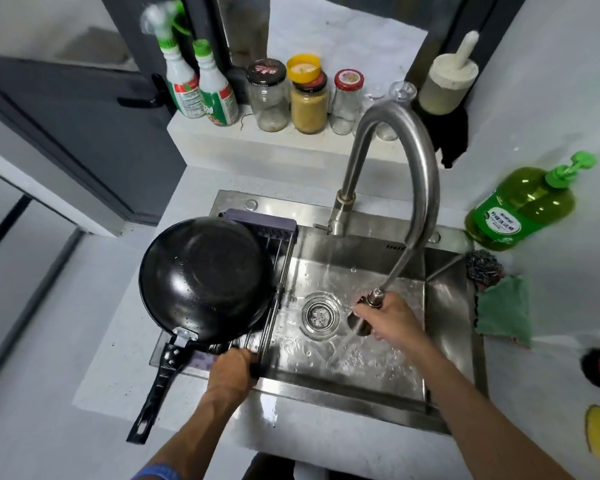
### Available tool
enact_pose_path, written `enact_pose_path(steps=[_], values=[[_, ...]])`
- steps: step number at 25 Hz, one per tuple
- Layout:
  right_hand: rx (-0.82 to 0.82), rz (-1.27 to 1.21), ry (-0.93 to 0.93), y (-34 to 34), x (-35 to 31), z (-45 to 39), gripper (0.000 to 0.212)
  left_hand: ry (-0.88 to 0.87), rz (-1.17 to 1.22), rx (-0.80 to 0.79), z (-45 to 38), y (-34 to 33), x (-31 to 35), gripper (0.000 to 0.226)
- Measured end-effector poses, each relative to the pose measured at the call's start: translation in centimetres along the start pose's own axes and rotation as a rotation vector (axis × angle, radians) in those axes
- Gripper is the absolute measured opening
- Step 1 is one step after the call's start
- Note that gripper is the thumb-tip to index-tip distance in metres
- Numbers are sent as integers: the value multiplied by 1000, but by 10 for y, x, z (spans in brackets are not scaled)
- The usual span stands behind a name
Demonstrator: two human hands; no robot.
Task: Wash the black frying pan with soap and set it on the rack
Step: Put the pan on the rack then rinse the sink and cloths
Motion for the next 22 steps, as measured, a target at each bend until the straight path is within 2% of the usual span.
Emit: enact_pose_path(steps=[3,4,8,10,13,14,16,17,18,21,22], values=[[221,96,18,25,3,-6,22,-25,-32,-13,-4,0,-1,23],[217,97,19,23,5,-3,21,-32,-34,-16,-5,-1,-2,23],[-3,-103,-13,-22,5,0,15,-48,-17,1,-4,-4,-4,24],[55,-108,4,-9,6,-10,12,-46,-32,-4,-4,-4,-5,25],[215,58,53,17,14,-18,14,-51,-76,-20,-5,-2,-5,28],[179,46,53,12,11,-16,12,-50,-79,-30,-5,0,-5,28],[-18,-65,43,-11,1,-11,5,-56,-77,-37,-6,1,-4,28],[-73,-119,40,-18,-3,-12,9,-58,-81,-37,-6,1,-5,27],[-60,-146,54,-20,-4,-19,10,-55,-90,-38,-5,1,-5,27],[182,-138,91,-3,2,-36,18,-61,-105,-31,-5,0,-5,27],[205,-132,90,-1,1,-38,19,-65,-108,-31,-7,0,-6,28]])
Point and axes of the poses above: each hand's wrist, its own z-axis away from the middle knuckle, its own y-axis out of the back of the hand, x = y × z, the point moved 3 cm from there along -z, towards the middle knuckle, and after that the axes turned 7 degrees about -z, right-handed, at the moved point
